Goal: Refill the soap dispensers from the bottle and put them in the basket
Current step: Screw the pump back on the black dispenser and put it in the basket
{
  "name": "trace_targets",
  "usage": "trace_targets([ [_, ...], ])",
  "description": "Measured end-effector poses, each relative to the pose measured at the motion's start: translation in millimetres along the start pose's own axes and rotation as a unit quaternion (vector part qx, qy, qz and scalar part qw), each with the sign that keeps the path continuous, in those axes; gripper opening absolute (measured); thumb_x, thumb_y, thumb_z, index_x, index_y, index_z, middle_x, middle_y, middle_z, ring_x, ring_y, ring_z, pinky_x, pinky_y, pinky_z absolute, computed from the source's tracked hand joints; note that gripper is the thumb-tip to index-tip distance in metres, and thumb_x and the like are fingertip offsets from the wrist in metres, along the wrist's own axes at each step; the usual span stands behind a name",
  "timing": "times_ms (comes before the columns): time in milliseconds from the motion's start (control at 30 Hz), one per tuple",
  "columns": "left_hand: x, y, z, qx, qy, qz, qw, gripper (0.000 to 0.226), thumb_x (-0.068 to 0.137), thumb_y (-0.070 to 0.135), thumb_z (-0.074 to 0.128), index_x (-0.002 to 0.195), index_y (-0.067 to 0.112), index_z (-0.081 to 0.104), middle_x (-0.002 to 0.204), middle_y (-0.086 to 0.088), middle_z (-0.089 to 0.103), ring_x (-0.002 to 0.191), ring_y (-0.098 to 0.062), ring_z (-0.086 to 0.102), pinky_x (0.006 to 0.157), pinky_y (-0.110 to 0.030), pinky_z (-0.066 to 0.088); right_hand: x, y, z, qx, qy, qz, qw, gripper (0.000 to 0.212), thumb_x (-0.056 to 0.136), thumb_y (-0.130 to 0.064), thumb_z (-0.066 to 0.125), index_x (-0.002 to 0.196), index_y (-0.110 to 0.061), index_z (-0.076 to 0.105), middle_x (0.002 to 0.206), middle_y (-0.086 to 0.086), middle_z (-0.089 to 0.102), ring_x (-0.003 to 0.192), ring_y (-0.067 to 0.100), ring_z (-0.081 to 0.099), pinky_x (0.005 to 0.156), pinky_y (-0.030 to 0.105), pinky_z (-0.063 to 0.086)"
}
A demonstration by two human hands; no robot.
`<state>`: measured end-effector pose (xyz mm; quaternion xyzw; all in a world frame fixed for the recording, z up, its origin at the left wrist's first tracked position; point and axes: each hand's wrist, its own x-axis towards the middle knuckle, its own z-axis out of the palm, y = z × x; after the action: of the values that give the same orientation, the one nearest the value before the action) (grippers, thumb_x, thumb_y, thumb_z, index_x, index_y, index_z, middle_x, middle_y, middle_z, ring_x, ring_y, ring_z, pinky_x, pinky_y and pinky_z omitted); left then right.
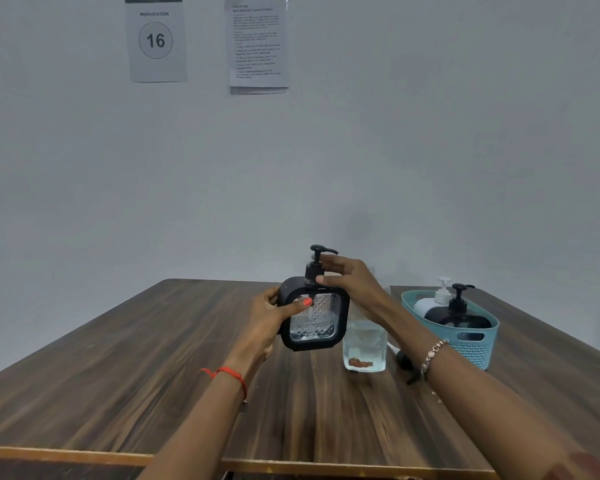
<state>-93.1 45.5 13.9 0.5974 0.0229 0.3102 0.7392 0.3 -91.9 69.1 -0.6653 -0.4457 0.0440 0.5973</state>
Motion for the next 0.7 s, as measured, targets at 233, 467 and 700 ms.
trace_targets([
  [233,2,-4,-1,-0.003,0.009,-0.012,1.000,0.040,0.065,0.003,0.077,0.102,0.003,0.062,0.087,-0.005,0.071,0.068,-0.015,0.071,0.053,-0.027,0.056,-2,8,6,-0.005,0.081,-0.043,0.996,0.019,0.067,-0.026,0.080,0.064,-0.009,0.071,0.057,0.001,0.064,0.055,0.016,0.061,0.053,0.013,0.047],
  [467,2,-10,-3,-0.006,0.016,-0.019,1.000,0.037,0.064,0.001,0.077,0.098,0.006,0.063,0.081,-0.002,0.073,0.066,-0.014,0.071,0.051,-0.026,0.055,1,10,2,0.049,0.040,0.004,0.998,0.027,0.078,0.004,0.064,0.104,-0.004,0.066,0.094,0.007,0.067,0.084,0.014,0.065,0.072,0.016,0.052],
  [700,3,-11,0,-0.009,0.003,-0.015,1.000,0.033,0.064,-0.001,0.078,0.092,0.007,0.064,0.073,0.002,0.074,0.066,-0.014,0.071,0.050,-0.024,0.054,5,8,4,-0.021,0.030,-0.008,0.999,0.026,0.067,-0.018,0.081,0.090,-0.011,0.071,0.072,0.000,0.065,0.064,0.011,0.065,0.061,0.017,0.052],
])
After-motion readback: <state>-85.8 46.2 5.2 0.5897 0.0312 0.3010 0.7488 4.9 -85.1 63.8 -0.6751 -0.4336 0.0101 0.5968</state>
